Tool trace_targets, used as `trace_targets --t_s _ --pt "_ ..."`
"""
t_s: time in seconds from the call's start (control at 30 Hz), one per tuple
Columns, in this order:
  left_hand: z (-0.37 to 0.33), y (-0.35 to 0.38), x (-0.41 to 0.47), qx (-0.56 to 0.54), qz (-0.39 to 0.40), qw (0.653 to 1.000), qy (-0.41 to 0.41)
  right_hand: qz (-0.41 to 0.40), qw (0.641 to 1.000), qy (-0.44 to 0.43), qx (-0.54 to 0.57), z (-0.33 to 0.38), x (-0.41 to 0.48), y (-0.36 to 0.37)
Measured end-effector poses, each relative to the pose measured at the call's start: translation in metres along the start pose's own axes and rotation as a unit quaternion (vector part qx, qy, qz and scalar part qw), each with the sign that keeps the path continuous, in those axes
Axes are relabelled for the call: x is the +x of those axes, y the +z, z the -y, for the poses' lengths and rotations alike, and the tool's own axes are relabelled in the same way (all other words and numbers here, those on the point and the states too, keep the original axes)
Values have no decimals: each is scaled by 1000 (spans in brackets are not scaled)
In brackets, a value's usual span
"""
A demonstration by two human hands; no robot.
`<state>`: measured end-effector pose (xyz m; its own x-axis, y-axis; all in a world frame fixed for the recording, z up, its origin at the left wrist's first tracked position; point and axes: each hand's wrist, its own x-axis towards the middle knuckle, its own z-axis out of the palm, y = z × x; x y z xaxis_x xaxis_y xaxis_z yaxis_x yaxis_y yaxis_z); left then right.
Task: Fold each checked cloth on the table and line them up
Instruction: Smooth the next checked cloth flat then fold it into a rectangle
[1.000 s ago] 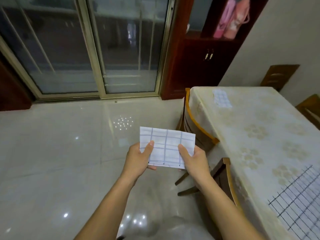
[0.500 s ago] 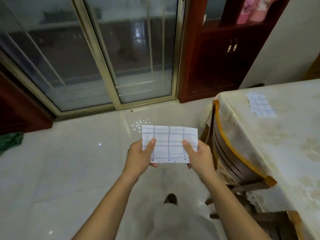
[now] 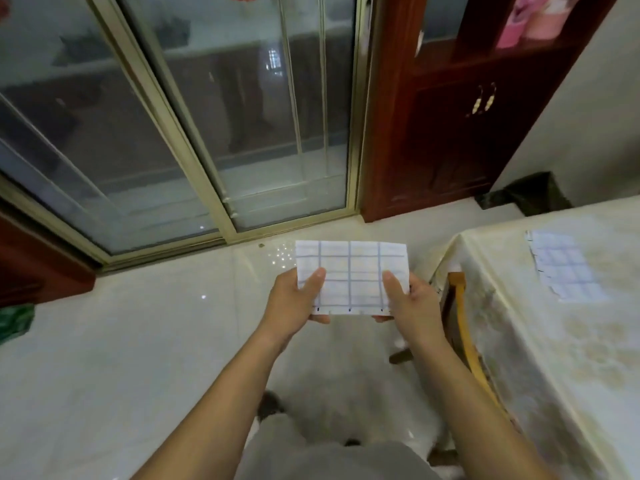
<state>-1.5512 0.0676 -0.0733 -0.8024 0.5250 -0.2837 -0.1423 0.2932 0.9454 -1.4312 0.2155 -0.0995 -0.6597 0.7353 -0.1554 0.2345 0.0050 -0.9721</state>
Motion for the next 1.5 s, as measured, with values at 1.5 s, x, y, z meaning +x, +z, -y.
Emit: trace_targets --t_s 1.5 --pt "-225 328 580 125 344 929 58 -320 945 41 41 48 548 -194"
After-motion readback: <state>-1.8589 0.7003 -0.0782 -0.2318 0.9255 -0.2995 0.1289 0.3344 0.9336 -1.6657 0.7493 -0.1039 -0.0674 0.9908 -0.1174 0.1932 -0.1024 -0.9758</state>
